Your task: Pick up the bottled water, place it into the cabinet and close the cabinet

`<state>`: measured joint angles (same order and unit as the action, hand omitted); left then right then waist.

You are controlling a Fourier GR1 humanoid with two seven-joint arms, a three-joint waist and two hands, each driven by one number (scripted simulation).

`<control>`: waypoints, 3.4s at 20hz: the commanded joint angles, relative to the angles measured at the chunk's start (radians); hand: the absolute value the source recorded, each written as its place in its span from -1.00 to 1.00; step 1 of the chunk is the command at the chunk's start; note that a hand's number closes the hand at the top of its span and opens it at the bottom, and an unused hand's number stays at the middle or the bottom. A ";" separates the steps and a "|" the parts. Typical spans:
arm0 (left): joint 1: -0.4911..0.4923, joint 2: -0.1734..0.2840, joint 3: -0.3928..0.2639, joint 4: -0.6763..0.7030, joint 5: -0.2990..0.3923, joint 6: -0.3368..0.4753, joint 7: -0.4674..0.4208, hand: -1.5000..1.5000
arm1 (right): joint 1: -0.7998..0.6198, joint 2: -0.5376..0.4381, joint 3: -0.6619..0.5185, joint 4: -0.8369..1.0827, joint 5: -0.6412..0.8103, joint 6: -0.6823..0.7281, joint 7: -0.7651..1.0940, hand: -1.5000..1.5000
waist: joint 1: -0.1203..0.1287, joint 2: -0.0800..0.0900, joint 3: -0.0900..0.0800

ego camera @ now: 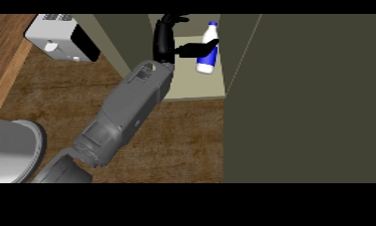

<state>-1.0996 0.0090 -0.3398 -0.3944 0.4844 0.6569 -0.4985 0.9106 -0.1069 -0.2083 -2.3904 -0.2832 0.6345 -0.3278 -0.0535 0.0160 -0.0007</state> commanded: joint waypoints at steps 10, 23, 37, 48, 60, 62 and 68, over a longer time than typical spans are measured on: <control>-0.085 0.002 0.095 0.136 0.017 -0.091 -0.074 -1.00 | 0.005 0.017 0.025 -0.109 -0.040 -0.004 0.055 -1.00 | 0.003 -0.002 -0.001; 0.023 -0.009 0.028 -0.150 0.113 -0.239 -0.049 -1.00 | 0.041 -0.013 -0.031 -0.141 -0.109 0.001 0.079 -1.00 | 0.028 -0.023 0.000; 0.465 0.018 -0.187 -0.748 0.083 -0.167 0.056 -1.00 | -0.001 0.036 0.099 -0.151 -0.022 -0.059 0.139 -1.00 | 0.068 -0.025 0.000; 0.764 0.132 -0.284 -1.123 0.046 -0.129 0.123 -1.00 | -0.009 -0.081 0.131 -0.158 -0.022 0.033 0.173 1.00 | 0.061 -0.021 -0.001; 1.107 0.336 -0.303 -1.444 0.038 -0.167 0.073 -1.00 | -0.040 -0.121 0.425 -0.226 0.121 0.037 0.325 1.00 | 0.073 -0.021 -0.003; 1.117 0.333 -0.286 -1.448 0.045 -0.165 0.073 -1.00 | -0.007 -0.118 0.500 -0.242 0.173 0.060 0.316 1.00 | 0.052 -0.025 -0.002; 1.170 0.379 -0.242 -1.517 0.062 -0.166 0.078 -1.00 | -0.065 -0.079 0.703 -0.272 0.284 0.004 0.390 1.00 | 0.047 -0.026 -0.004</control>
<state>0.0434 0.3660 -0.6144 -1.8750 0.5332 0.4880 -0.4265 0.8312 -0.1915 0.3896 -2.4409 -0.1507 0.6694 -0.0313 0.0043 -0.0086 -0.0042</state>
